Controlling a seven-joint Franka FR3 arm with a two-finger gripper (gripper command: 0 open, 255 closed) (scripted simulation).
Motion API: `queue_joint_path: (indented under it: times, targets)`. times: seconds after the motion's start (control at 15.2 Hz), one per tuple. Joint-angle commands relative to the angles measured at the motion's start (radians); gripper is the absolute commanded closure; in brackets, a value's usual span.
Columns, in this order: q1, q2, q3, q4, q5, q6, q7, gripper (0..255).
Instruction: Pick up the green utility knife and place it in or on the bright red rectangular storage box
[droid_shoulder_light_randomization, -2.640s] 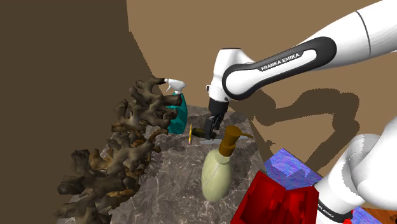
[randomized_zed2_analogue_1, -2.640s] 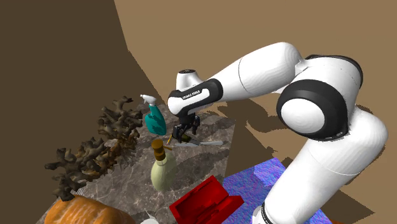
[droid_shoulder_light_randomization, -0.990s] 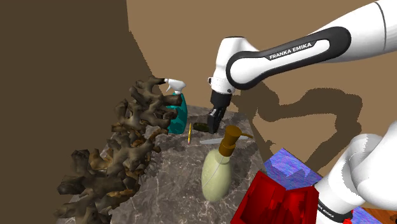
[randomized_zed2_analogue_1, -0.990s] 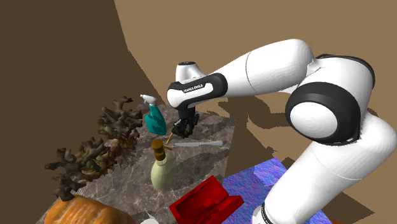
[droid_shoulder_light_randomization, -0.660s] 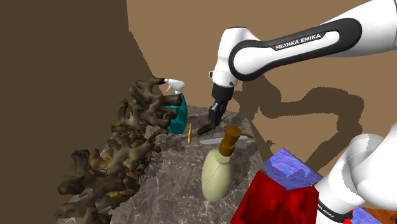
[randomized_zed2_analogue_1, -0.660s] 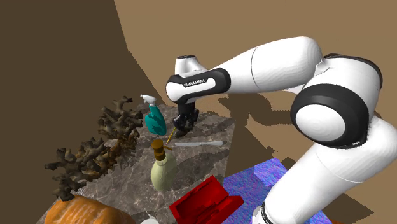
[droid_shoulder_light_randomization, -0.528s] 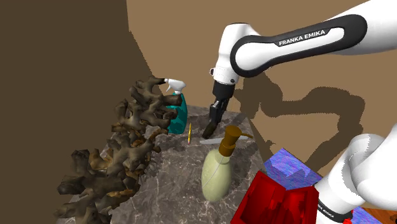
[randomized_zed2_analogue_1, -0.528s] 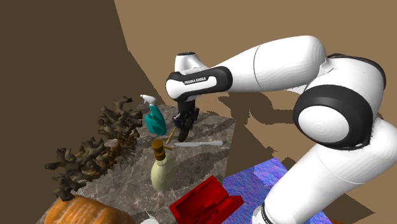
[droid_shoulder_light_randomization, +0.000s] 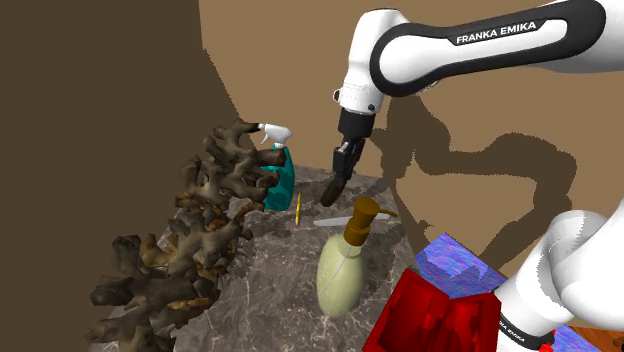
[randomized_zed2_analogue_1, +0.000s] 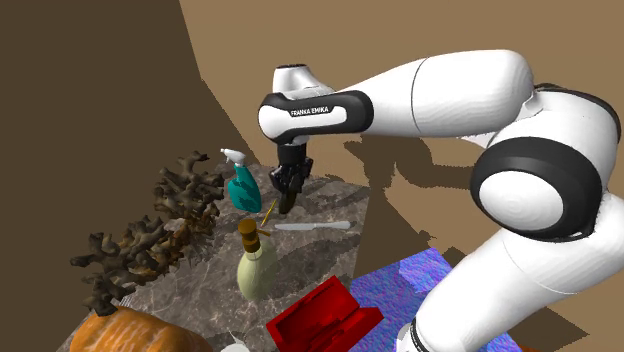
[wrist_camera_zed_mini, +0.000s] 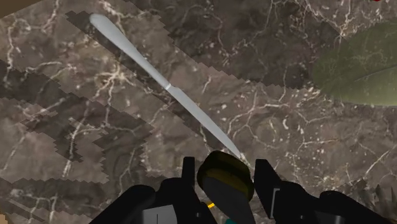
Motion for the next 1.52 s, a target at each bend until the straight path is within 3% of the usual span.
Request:
queue_joint_path:
  times: [0.0, 0.59, 1.45]
  targets:
    - [-0.001, -0.006, -0.001, 0.02, -0.001, -0.026, 0.003, 255]
    - [-0.003, -0.028, -0.005, 0.111, -0.005, -0.138, 0.017, 255]
    - [0.094, -0.484, 0.084, -0.275, 0.107, -0.181, 0.15, 255]
